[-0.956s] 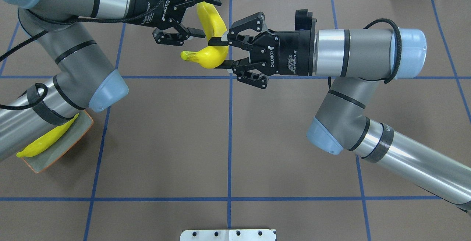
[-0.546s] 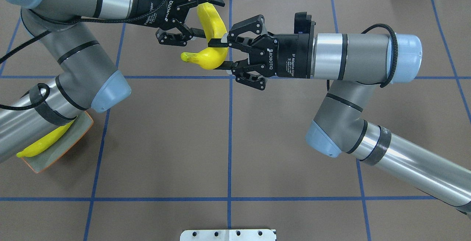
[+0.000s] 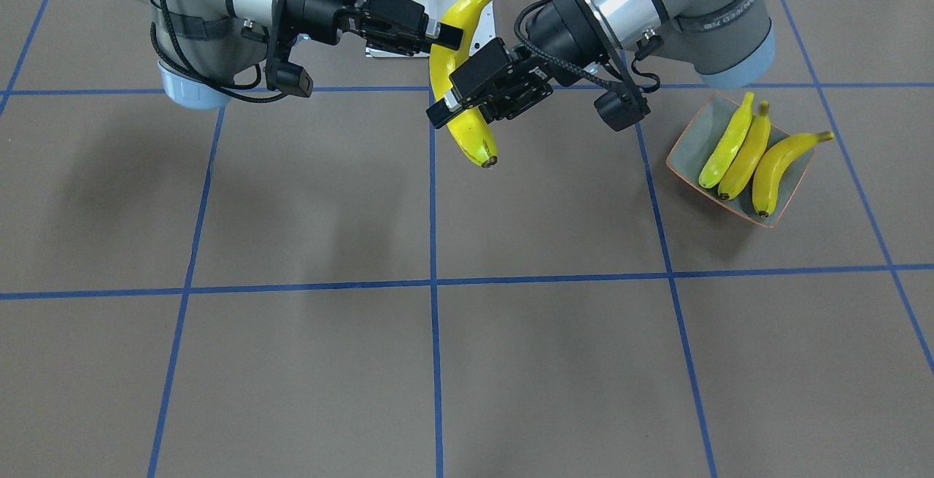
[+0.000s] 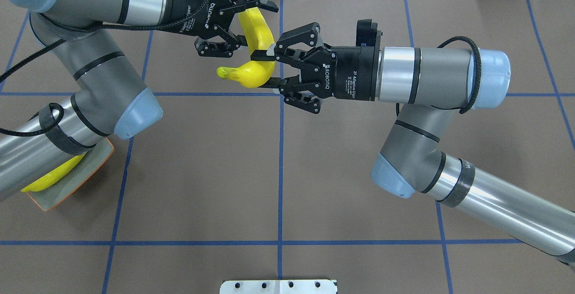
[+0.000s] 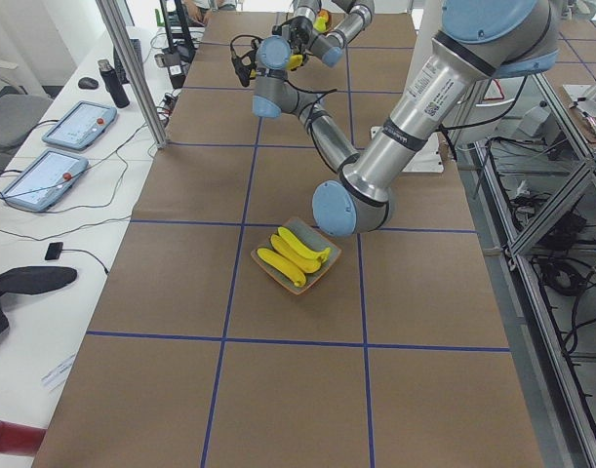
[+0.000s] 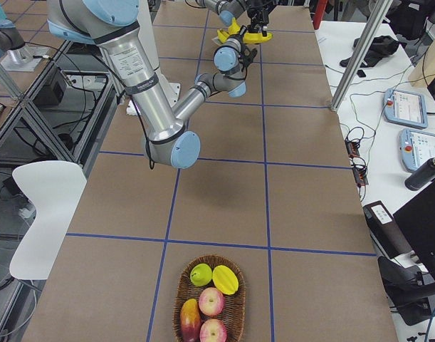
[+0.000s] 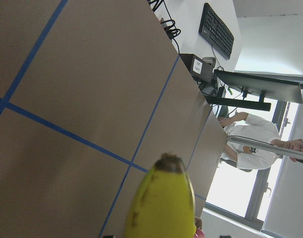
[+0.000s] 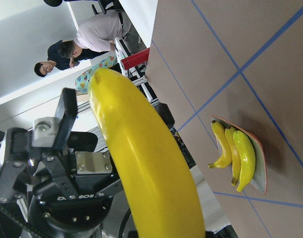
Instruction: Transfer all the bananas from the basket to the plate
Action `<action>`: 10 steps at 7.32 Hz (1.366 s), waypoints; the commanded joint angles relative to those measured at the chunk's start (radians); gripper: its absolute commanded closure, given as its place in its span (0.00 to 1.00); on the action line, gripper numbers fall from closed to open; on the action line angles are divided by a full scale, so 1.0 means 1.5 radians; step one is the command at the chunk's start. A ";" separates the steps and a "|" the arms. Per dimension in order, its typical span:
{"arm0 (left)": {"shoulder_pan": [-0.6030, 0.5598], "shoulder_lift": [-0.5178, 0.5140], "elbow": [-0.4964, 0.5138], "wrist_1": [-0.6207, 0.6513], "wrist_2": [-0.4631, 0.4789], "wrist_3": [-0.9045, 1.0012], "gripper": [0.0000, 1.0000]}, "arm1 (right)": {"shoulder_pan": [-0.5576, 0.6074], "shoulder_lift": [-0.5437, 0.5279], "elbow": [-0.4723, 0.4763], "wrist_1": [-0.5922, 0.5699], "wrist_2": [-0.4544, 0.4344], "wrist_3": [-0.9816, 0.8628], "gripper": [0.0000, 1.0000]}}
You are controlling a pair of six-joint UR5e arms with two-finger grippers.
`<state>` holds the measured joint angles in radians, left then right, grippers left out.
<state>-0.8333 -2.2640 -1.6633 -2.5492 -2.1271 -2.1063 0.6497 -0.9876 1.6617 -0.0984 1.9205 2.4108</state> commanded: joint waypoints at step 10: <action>0.011 0.006 -0.012 0.004 -0.004 0.003 1.00 | -0.001 -0.005 0.006 0.001 -0.020 -0.027 0.01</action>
<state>-0.8163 -2.2557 -1.6809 -2.5438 -2.1332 -2.1035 0.6501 -0.9962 1.6702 -0.0961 1.8944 2.3742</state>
